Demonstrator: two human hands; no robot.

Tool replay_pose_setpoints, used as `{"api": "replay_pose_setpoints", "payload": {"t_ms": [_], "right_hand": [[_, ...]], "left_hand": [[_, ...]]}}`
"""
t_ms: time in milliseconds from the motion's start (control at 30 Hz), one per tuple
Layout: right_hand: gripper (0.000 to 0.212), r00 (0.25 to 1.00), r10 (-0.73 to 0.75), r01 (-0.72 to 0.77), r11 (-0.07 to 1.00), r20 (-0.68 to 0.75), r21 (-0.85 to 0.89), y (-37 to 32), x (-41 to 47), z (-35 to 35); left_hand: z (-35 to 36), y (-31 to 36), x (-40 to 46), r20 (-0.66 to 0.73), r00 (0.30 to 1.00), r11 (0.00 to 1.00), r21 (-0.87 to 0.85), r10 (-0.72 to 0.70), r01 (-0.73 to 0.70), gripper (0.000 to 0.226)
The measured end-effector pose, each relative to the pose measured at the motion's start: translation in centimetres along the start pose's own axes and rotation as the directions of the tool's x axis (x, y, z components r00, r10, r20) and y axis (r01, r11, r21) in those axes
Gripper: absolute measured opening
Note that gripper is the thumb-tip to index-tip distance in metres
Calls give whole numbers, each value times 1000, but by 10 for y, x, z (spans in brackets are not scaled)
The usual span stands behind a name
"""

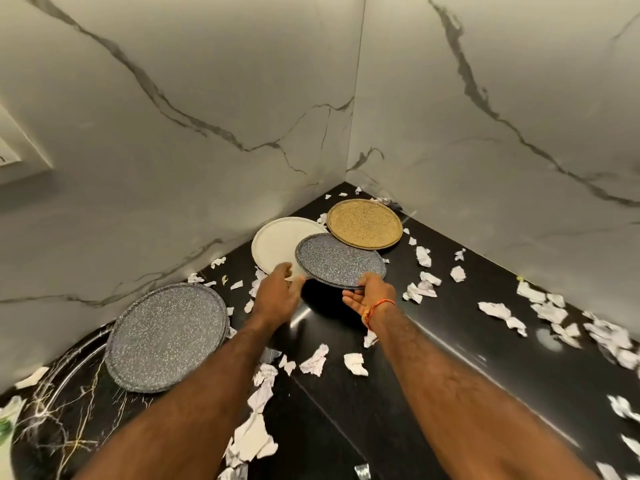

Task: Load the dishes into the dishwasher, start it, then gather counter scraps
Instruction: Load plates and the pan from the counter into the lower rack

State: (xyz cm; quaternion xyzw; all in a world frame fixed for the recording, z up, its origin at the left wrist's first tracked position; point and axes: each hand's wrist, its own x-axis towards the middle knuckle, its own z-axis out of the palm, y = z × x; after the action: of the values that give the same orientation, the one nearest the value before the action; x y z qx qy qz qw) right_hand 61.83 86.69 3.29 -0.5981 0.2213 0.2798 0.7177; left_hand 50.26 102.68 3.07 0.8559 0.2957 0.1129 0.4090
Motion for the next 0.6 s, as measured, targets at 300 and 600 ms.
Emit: {"api": "replay_pose_setpoints", "payload": {"t_ms": [300, 600], "right_hand": [[9, 996, -85, 79, 974, -22, -213, 40, -107, -109], [10, 960, -271, 230, 909, -73, -348, 75, -179, -231]], "left_hand": [[0, -3, -54, 260, 936, 725, -593, -239, 350, 36], [35, 42, -158, 375, 925, 765, -577, -63, 286, 29]]}}
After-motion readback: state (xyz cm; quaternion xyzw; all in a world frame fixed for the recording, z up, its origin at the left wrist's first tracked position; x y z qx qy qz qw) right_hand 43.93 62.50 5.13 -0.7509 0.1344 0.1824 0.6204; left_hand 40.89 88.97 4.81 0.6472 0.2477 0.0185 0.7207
